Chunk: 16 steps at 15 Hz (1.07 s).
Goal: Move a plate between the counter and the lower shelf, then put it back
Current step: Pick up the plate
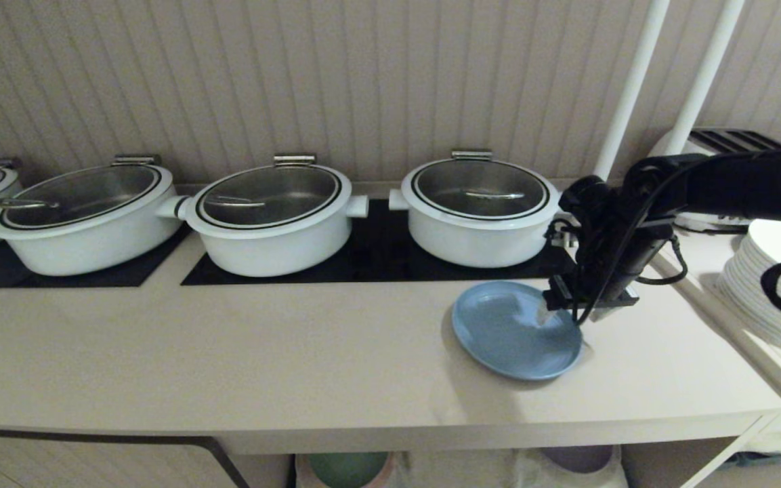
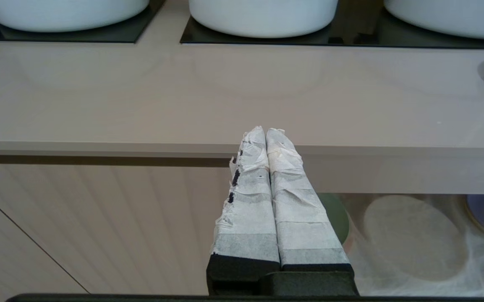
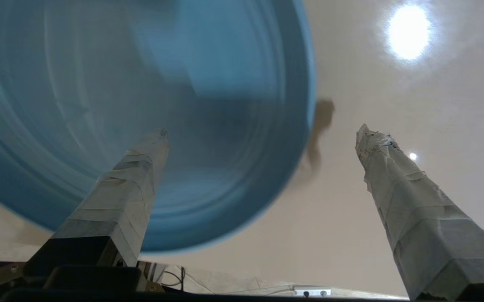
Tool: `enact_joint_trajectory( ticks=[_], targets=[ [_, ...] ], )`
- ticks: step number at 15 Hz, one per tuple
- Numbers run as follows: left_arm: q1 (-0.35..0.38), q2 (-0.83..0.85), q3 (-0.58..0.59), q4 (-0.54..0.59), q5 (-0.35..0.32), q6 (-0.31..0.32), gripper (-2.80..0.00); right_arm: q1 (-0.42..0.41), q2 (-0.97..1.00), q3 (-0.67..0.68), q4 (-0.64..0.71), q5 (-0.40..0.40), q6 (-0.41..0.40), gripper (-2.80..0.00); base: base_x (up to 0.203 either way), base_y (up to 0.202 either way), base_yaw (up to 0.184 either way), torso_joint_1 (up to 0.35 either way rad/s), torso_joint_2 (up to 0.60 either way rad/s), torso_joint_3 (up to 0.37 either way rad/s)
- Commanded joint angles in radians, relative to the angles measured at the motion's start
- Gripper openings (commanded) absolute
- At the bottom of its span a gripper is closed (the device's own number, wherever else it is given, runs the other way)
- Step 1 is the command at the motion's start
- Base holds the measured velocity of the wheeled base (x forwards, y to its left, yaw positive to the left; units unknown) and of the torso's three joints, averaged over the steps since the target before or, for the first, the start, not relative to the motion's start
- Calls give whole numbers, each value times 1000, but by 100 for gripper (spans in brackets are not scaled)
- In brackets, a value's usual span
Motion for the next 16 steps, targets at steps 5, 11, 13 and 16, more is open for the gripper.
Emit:
enact_joint_trajectory(
  ticks=[5, 11, 13, 16],
  targets=[
    [0, 0, 0, 0, 0, -1, -280, 11, 31, -13, 1, 1, 64, 0, 0, 0, 0, 0, 0, 0],
    [0, 0, 0, 0, 0, -1, -280, 9, 48, -35, 0, -1, 109, 0, 0, 0, 0, 0, 0, 0],
    [0, 0, 0, 0, 0, -1, -280, 9, 57, -41, -1, -1, 107, 0, 0, 0, 0, 0, 0, 0],
    [0, 0, 0, 0, 0, -1, -280, 8, 60, -42, -9, -1, 107, 0, 0, 0, 0, 0, 0, 0]
  ],
)
